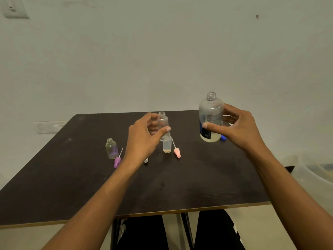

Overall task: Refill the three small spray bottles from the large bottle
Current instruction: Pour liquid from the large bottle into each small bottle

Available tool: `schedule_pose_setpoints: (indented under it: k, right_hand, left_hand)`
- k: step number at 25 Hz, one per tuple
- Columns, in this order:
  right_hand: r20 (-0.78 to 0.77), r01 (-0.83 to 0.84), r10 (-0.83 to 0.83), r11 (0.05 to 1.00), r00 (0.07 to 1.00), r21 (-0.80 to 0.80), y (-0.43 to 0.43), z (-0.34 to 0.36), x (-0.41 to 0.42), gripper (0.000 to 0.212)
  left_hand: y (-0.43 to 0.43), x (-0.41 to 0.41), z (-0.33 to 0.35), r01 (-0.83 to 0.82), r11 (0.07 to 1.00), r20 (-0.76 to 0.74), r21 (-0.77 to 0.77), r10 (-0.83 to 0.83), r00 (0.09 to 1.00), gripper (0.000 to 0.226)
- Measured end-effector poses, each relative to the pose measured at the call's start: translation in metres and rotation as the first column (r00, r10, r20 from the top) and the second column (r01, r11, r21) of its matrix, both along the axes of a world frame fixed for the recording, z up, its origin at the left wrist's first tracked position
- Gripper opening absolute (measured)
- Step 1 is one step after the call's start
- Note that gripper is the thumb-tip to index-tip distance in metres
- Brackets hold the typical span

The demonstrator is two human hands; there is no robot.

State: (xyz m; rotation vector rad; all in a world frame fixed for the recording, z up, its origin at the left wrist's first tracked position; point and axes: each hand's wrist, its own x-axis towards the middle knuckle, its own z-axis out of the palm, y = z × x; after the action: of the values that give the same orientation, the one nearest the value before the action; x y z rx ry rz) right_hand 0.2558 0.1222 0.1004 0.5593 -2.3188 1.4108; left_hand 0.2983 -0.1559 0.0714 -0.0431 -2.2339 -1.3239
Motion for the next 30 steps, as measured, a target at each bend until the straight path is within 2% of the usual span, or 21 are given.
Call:
schedule_pose_setpoints:
  k: [7,10,16,30]
  right_hand:
    - [-0.145,0.07,-0.048,0.986,0.988,0.148,-0.002,0.008,-0.005,0.076]
    - [-0.261,0.143,-0.068,0.949,0.963,0.281,-0.005,0.009,-0.006,0.075]
    - [-0.394,0.243,-0.047,0.851,0.918,0.466,-0.011,0.012,-0.006,0.073]
    - [-0.459,0.344,-0.059,0.746,0.887,0.57,-0.017,0.014,-0.007,0.075]
  left_hand:
    - [0.02,0.005,0.007,0.085,0.996,-0.028,0.031,-0.085,0.996,0.036]
    - [0.024,0.009,0.008,0.113,0.992,-0.025,0.055,-0.111,0.993,0.037]
    - [0.027,0.01,0.007,0.104,0.994,-0.029,0.019,-0.104,0.994,0.04]
    - [0.025,0.011,0.0,0.091,0.996,0.01,0.012,-0.092,0.996,0.043]
